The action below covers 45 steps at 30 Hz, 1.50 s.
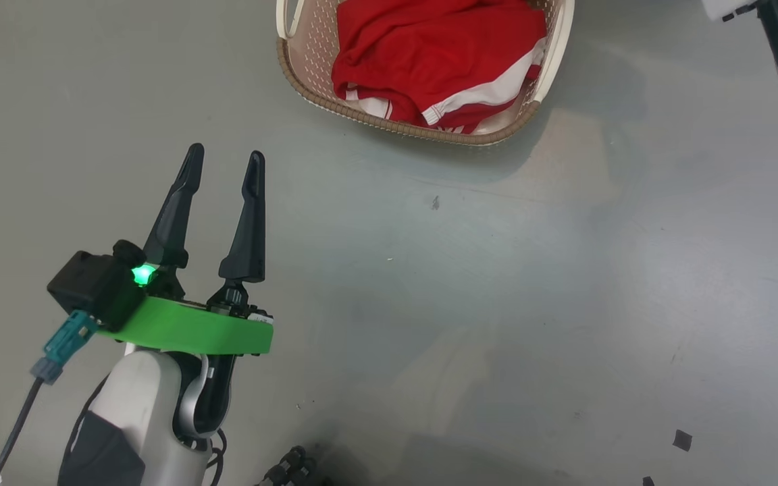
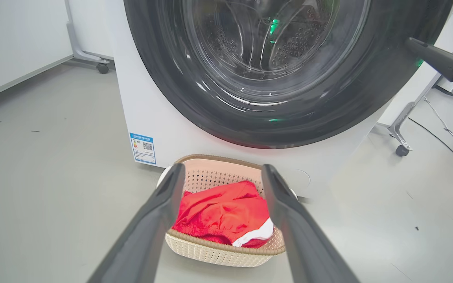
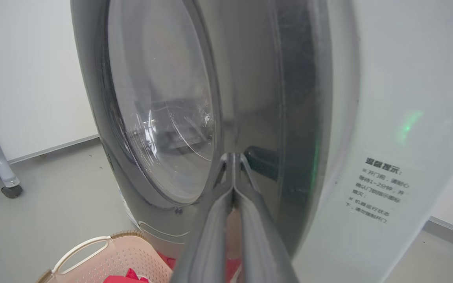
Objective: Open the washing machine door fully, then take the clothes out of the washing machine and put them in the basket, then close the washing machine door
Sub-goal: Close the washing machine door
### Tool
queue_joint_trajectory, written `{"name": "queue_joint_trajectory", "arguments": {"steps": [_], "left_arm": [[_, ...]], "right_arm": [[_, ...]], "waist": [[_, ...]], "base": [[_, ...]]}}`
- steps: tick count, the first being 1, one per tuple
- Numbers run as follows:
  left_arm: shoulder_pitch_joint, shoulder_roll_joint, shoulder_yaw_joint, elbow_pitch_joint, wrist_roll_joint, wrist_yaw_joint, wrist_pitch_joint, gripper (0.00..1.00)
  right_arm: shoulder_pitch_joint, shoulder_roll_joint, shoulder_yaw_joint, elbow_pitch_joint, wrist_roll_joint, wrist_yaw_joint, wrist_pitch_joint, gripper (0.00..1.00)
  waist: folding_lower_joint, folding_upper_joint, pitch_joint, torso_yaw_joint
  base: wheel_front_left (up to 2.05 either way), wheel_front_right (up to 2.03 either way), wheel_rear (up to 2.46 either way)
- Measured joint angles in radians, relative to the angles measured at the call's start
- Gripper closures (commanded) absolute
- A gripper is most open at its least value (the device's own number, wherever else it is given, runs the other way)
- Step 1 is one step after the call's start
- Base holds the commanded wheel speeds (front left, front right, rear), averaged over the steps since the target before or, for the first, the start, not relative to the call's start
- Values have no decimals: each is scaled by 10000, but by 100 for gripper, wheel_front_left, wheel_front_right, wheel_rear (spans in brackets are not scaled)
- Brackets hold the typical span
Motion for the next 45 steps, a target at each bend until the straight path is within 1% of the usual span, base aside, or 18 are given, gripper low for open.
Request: {"name": "queue_joint_trajectory", "arguments": {"steps": [6,11,17,20,23,25,32,40,45], "left_arm": [[-174,-50,-130,54,-52,0,0,0],[-222,-63,-77,159,-71,0,0,0],[-269,-90,-29,211,-127,0,0,0],[-281,-117,-29,230,-134,0,0,0],[-300,-176,109,159,-564,0,0,0],[-350,-176,119,165,-627,0,0,0],[-485,-196,105,153,-627,0,0,0],[-521,-217,125,349,-612,0,0,0],[-526,-224,303,506,-554,0,0,0]], "right_arm": [[-683,-242,-8,355,-92,42,305,100],[-1148,-395,13,704,-245,75,347,100],[-1486,-399,-50,1016,-330,65,360,100],[-1618,-391,-102,1187,-330,-21,360,100],[-1772,-378,-119,1336,-337,-69,399,100],[-1889,-355,-151,1448,-364,-121,387,100],[-2096,-221,-161,1708,-408,-123,334,100],[-1872,-184,8,2376,-414,-121,-337,100],[-884,-6,201,2769,-408,-105,-884,100]], "waist": [[0,0,222,168],[-1,0,339,326],[-1,0,375,432],[-1,0,382,464],[-1,0,404,472],[-1,0,432,469],[-1,0,470,459],[-1,0,133,382],[-1,0,-283,276]], "base": [[0,0,0],[0,0,0],[0,0,0],[0,0,0],[0,0,0],[0,0,0],[0,0,0],[0,0,0],[0,0,0]]}}
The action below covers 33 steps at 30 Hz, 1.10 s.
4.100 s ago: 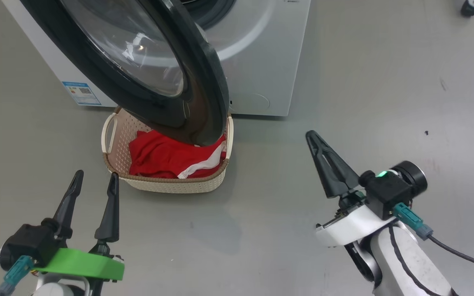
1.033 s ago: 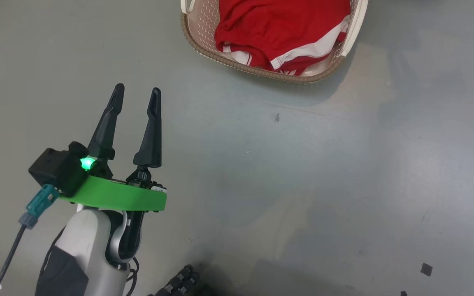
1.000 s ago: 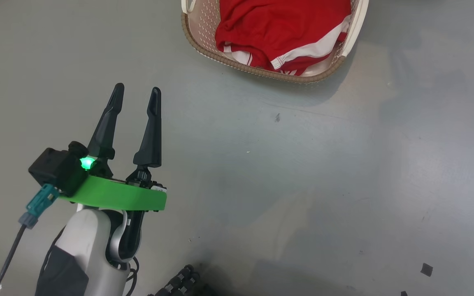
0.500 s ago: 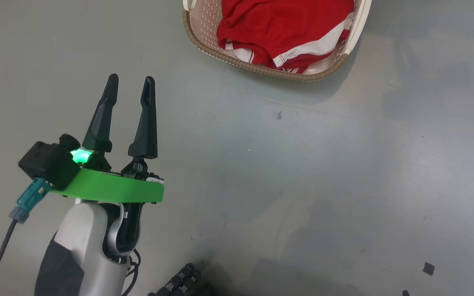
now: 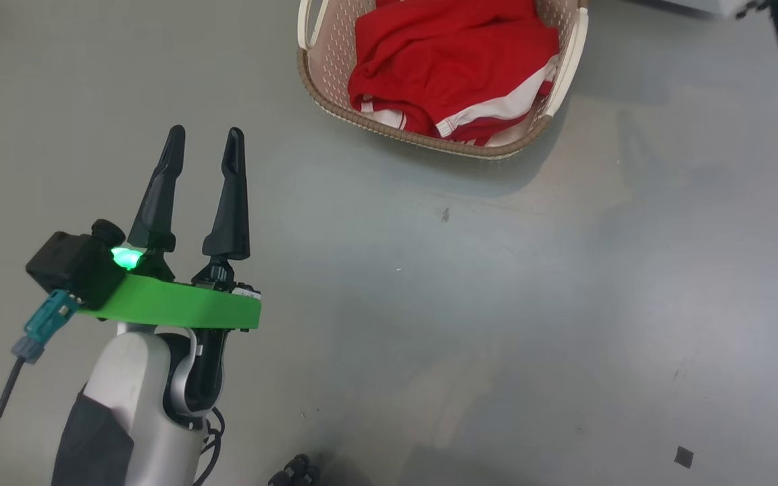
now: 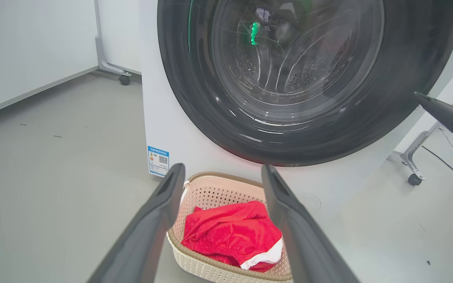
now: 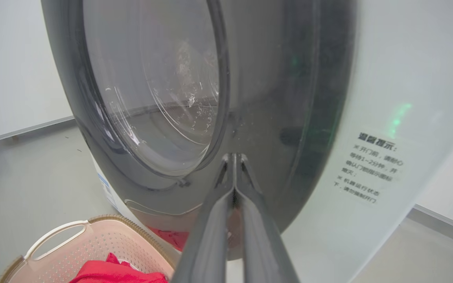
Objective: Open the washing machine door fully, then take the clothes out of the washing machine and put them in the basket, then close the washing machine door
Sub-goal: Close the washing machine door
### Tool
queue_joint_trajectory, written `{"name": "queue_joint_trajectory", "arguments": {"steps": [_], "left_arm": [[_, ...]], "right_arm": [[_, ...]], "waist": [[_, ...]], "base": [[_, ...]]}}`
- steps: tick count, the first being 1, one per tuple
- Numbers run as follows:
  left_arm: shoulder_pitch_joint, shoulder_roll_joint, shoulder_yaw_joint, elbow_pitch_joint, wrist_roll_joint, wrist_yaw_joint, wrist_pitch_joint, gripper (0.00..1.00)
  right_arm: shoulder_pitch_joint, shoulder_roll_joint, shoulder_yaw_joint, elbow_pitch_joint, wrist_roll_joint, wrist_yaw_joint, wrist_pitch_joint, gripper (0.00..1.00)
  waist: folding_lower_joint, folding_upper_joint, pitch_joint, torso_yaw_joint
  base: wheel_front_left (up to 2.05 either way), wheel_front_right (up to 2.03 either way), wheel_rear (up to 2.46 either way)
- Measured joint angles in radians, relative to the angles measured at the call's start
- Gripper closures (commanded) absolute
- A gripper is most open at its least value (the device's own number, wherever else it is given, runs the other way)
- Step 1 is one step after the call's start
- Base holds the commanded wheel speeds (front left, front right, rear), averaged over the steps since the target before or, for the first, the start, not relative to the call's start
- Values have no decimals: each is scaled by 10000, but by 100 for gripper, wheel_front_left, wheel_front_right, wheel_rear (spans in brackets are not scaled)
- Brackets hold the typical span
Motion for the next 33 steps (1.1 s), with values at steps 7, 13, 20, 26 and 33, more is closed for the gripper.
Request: {"name": "queue_joint_trajectory", "arguments": {"steps": [7,13,20,26,33], "left_arm": [[24,184,169,301,249,0,-2,0],[390,593,483,550,418,0,0,0],[842,815,552,688,539,0,0,0],[1207,911,621,796,616,0,0,0],[1681,1041,715,786,623,0,0,0]], "right_arm": [[1427,763,245,270,265,13,-351,100],[2203,1267,462,186,336,42,-418,100],[3184,1592,395,-25,568,31,-497,100],[4179,1835,25,-600,851,-104,-497,100],[5106,1835,-284,-1335,966,-357,-497,100]], "waist": [[0,0,-771,-311],[0,0,-1479,-780],[0,0,-2169,-1405],[0,0,-2906,-2027],[0,0,-3620,-2820]], "base": [[0,0,0],[0,0,0],[0,0,0],[0,0,0],[0,0,0]]}}
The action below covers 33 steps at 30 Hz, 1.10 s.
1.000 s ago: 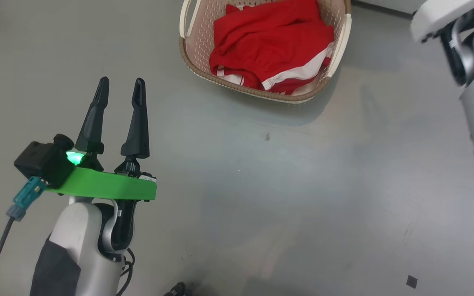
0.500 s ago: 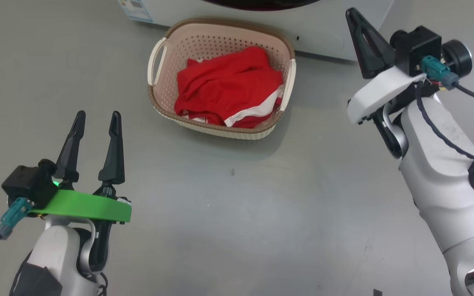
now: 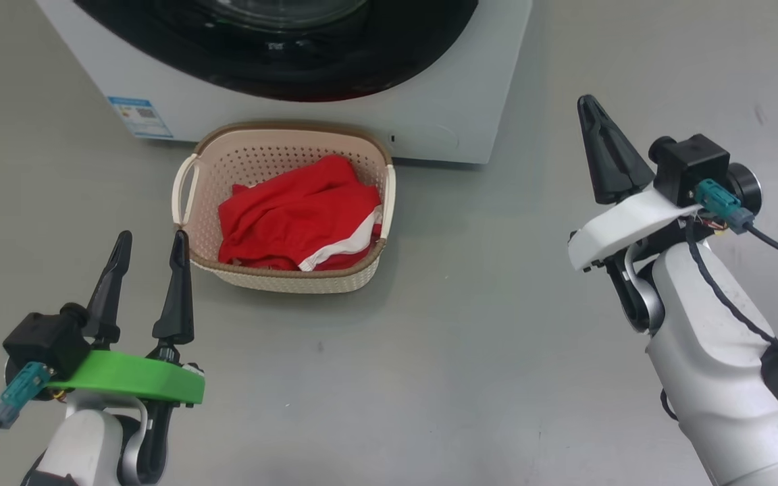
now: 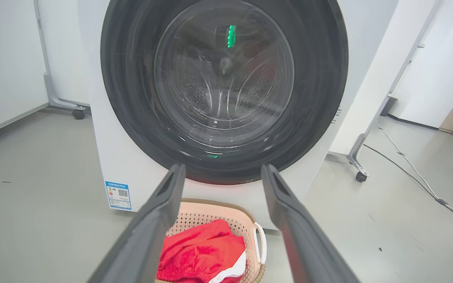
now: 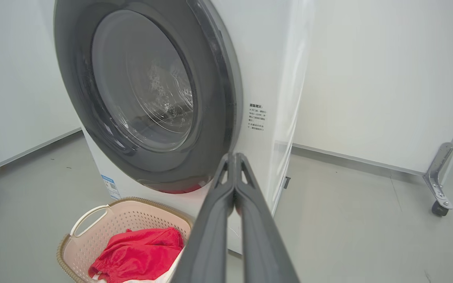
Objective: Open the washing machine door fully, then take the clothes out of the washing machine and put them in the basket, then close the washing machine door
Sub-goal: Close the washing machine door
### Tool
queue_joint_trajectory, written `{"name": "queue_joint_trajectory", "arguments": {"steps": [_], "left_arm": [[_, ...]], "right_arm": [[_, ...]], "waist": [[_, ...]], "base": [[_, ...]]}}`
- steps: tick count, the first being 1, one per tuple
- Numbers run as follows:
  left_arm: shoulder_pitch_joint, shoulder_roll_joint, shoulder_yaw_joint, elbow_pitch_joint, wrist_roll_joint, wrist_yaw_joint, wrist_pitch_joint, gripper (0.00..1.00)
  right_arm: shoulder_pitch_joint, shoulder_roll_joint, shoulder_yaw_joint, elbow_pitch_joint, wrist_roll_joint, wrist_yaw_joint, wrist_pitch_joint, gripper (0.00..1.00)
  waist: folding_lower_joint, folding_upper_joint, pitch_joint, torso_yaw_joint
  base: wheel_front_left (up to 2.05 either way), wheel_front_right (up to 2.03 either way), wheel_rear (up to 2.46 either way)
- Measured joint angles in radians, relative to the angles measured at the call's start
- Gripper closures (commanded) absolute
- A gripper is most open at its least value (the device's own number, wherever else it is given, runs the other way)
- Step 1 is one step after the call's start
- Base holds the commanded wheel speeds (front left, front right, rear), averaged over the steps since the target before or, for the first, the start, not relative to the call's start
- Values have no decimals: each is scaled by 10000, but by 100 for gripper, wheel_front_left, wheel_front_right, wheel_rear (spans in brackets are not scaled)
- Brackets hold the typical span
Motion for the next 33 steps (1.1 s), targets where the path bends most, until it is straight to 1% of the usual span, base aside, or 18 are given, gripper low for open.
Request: {"name": "queue_joint_trajectory", "arguments": {"steps": [5,12,15,16,20,22,27,28,29,30,33], "left_arm": [[143,-2,-31,-4,2,0,0,0],[384,-6,-245,-15,40,0,0,0],[388,-6,-234,-58,79,0,0,0],[389,-8,-236,-69,92,0,0,0],[397,-63,-238,-81,169,0,0,0],[408,-123,-203,-79,169,0,0,0],[548,-211,-27,-77,201,0,0,0],[606,-209,67,-75,242,0,0,0],[646,-207,117,-65,251,0,0,0],[669,-211,146,-58,251,0,0,0],[686,-255,257,-58,253,0,0,0]], "right_arm": [[758,-44,-121,-464,10,-102,0,100],[1770,-54,-663,-1289,107,-418,0,100],[2146,-61,-757,-1551,107,-456,0,100],[2272,-61,-780,-1622,105,-523,0,100],[2738,-52,-924,-1946,105,-560,0,100],[2913,-31,-1045,-2157,105,-690,0,100],[3372,109,-1243,-2552,119,-750,0,100],[3468,165,-1243,-2596,144,-750,0,77],[3577,205,-1285,-2677,169,-782,0,23],[3684,226,-1337,-2754,182,-802,0,0],[3950,219,-1494,-2938,182,-805,0,0]], "waist": [[0,0,-392,-511],[0,0,-806,-1006],[0,0,-893,-1108],[0,0,-911,-1128],[0,0,-946,-1159],[0,0,-962,-1165],[0,0,-1027,-1197],[0,0,-1040,-1221],[0,0,-1051,-1243],[0,0,-1063,-1255],[0,0,-1088,-1278]], "base": [[0,0,0],[0,0,0],[0,0,0],[0,0,0],[0,0,0],[0,0,0],[0,0,0],[0,0,0],[0,0,0],[0,0,0],[0,0,0]]}}
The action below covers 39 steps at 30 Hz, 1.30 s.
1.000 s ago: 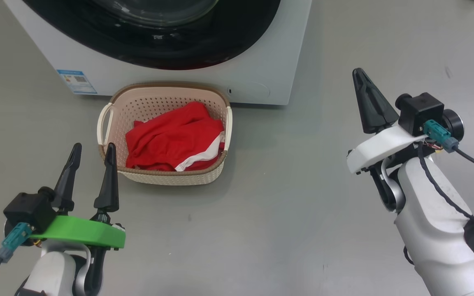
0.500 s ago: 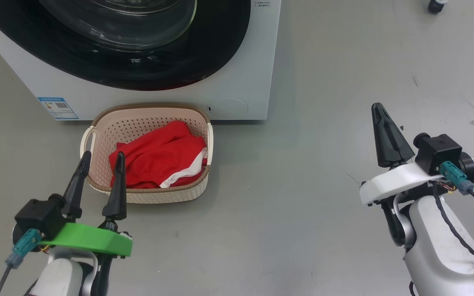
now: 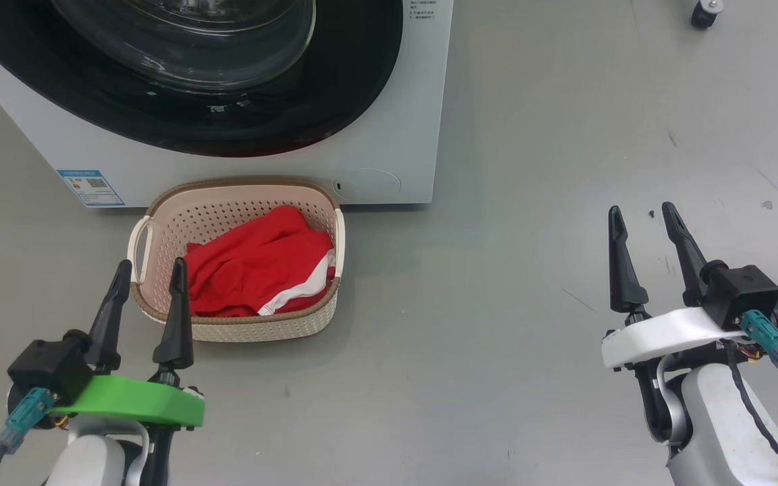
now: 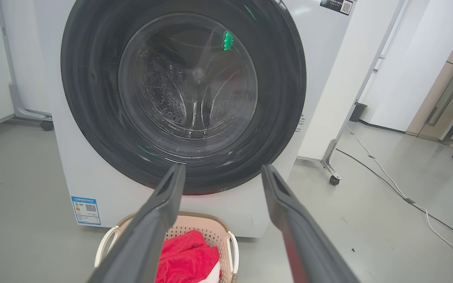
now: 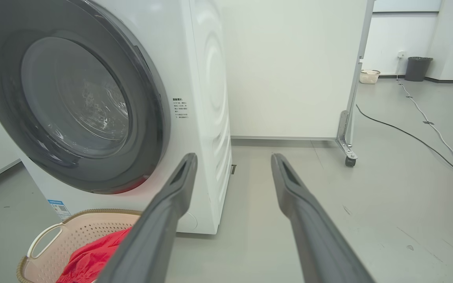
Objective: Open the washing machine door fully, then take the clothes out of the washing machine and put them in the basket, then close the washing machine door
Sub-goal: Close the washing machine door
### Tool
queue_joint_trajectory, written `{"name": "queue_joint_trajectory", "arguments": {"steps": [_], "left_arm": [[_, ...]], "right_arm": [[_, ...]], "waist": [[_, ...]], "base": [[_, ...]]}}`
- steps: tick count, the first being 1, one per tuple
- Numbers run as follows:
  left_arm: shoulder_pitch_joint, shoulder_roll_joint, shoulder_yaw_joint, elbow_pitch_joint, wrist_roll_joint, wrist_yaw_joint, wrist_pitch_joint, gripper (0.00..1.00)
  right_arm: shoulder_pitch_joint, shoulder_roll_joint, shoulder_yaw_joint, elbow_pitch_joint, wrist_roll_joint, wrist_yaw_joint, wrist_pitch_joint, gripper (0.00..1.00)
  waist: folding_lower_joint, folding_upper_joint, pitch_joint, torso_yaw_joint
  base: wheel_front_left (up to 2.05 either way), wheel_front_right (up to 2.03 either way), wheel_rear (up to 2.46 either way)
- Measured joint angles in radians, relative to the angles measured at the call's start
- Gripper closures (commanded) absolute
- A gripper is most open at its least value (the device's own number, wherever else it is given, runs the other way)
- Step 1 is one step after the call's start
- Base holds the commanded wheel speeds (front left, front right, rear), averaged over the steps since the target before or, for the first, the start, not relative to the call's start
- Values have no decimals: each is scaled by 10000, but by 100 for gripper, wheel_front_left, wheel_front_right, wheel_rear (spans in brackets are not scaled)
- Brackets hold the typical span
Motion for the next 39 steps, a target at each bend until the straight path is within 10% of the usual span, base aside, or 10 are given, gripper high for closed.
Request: {"name": "queue_joint_trajectory", "arguments": {"steps": [39], "left_arm": [[117,-217,307,443,378,0,0,0]], "right_arm": [[944,86,-121,-805,-360,67,0,0]], "waist": [[0,0,-84,-86]], "base": [[0,0,0]]}}
